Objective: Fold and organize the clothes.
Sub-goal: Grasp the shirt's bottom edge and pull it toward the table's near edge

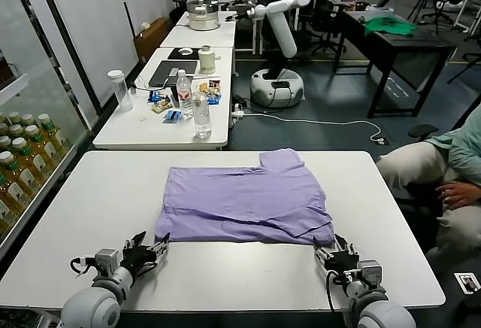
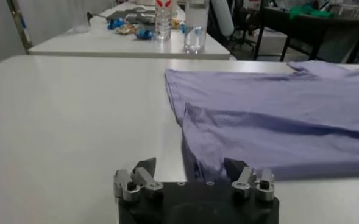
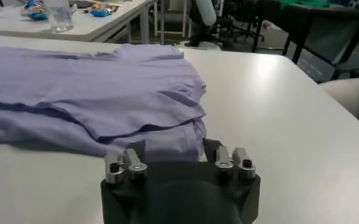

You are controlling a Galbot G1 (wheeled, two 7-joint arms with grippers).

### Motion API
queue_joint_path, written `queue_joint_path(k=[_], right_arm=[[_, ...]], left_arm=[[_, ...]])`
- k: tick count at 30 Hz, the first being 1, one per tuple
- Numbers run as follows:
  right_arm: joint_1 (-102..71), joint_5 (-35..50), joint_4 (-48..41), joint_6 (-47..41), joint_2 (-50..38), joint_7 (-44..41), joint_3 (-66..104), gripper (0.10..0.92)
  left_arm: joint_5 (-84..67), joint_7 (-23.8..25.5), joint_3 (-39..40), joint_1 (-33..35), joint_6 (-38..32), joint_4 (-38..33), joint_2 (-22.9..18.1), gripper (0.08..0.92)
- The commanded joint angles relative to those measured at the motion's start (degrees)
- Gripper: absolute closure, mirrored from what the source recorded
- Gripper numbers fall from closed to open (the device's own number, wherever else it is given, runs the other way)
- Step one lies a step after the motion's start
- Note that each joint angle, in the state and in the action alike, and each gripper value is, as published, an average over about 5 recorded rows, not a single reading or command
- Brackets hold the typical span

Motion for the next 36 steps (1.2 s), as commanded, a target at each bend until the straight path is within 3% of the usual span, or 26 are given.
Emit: queue_joint_path(k=[1,11,19,27,32,36], right_arm=[[0.06,1.17,-1.27,-0.25,0.15,0.47,0.08,0.652],[-3.31,1.66,4.50,-0.60,-1.93,-0.06,1.94,0.899],[-18.76,0.04,17.51,-0.78,-4.92,0.00,8.33,0.910],[-26.36,-4.35,20.58,-0.53,-3.89,0.04,5.89,0.910],[-25.05,-5.12,21.63,-0.42,-3.72,-0.09,7.24,0.836],[-21.42,-3.16,25.06,-1.50,-3.81,-0.49,10.21,0.724]], left_arm=[[0.14,-0.58,0.93,0.68,1.57,0.41,-0.98,0.425],[0.76,-0.08,-0.28,3.06,1.04,-2.77,-0.56,0.711],[3.18,0.68,-9.25,21.14,-2.76,-13.14,4.40,0.900],[5.37,0.95,-13.62,29.05,-4.83,-14.44,4.38,0.905],[6.76,0.81,-14.51,25.14,-4.80,-15.73,2.56,0.882],[6.77,1.71,-16.86,20.70,-4.22,-19.21,0.22,0.785]])
